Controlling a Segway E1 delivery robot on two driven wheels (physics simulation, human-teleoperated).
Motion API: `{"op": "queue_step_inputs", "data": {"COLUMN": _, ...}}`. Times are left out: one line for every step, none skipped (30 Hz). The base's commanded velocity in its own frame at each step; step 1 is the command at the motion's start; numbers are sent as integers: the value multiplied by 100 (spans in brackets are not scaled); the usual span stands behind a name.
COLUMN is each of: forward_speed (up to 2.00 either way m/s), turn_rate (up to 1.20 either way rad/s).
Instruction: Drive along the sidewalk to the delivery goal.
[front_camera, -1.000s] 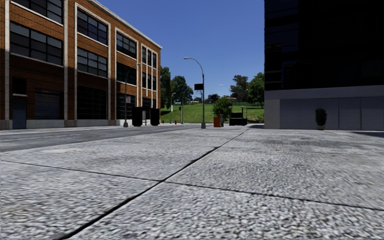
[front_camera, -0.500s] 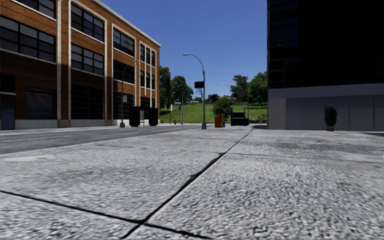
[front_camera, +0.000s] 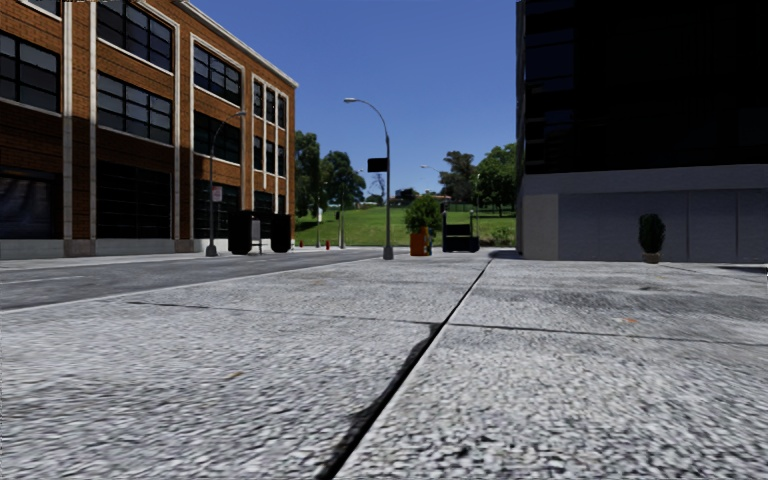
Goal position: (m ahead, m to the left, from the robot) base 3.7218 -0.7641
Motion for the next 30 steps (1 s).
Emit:
{"op": "queue_step_inputs", "data": {"forward_speed": 200, "turn_rate": -28}}
{"op": "queue_step_inputs", "data": {"forward_speed": 200, "turn_rate": -28}}
{"op": "queue_step_inputs", "data": {"forward_speed": 200, "turn_rate": -28}}
{"op": "queue_step_inputs", "data": {"forward_speed": 200, "turn_rate": -28}}
{"op": "queue_step_inputs", "data": {"forward_speed": 200, "turn_rate": -28}}
{"op": "queue_step_inputs", "data": {"forward_speed": 200, "turn_rate": -28}}
{"op": "queue_step_inputs", "data": {"forward_speed": 200, "turn_rate": -28}}
{"op": "queue_step_inputs", "data": {"forward_speed": 200, "turn_rate": -28}}
{"op": "queue_step_inputs", "data": {"forward_speed": 200, "turn_rate": -28}}
{"op": "queue_step_inputs", "data": {"forward_speed": 200, "turn_rate": -28}}
{"op": "queue_step_inputs", "data": {"forward_speed": 200, "turn_rate": -28}}
{"op": "queue_step_inputs", "data": {"forward_speed": 200, "turn_rate": -28}}
{"op": "queue_step_inputs", "data": {"forward_speed": 200, "turn_rate": -28}}
{"op": "queue_step_inputs", "data": {"forward_speed": 200, "turn_rate": -28}}
{"op": "queue_step_inputs", "data": {"forward_speed": 200, "turn_rate": -28}}
{"op": "queue_step_inputs", "data": {"forward_speed": 200, "turn_rate": -28}}
{"op": "queue_step_inputs", "data": {"forward_speed": 200, "turn_rate": -28}}
{"op": "queue_step_inputs", "data": {"forward_speed": 200, "turn_rate": -28}}
{"op": "queue_step_inputs", "data": {"forward_speed": 200, "turn_rate": -29}}
{"op": "queue_step_inputs", "data": {"forward_speed": 200, "turn_rate": -34}}
{"op": "queue_step_inputs", "data": {"forward_speed": 200, "turn_rate": -36}}
{"op": "queue_step_inputs", "data": {"forward_speed": 200, "turn_rate": -36}}
{"op": "queue_step_inputs", "data": {"forward_speed": 200, "turn_rate": -37}}
{"op": "queue_step_inputs", "data": {"forward_speed": 200, "turn_rate": -37}}
{"op": "queue_step_inputs", "data": {"forward_speed": 200, "turn_rate": -37}}
{"op": "queue_step_inputs", "data": {"forward_speed": 200, "turn_rate": -37}}
{"op": "queue_step_inputs", "data": {"forward_speed": 200, "turn_rate": -37}}
{"op": "queue_step_inputs", "data": {"forward_speed": 200, "turn_rate": -37}}
{"op": "queue_step_inputs", "data": {"forward_speed": 200, "turn_rate": -37}}
{"op": "queue_step_inputs", "data": {"forward_speed": 200, "turn_rate": -37}}
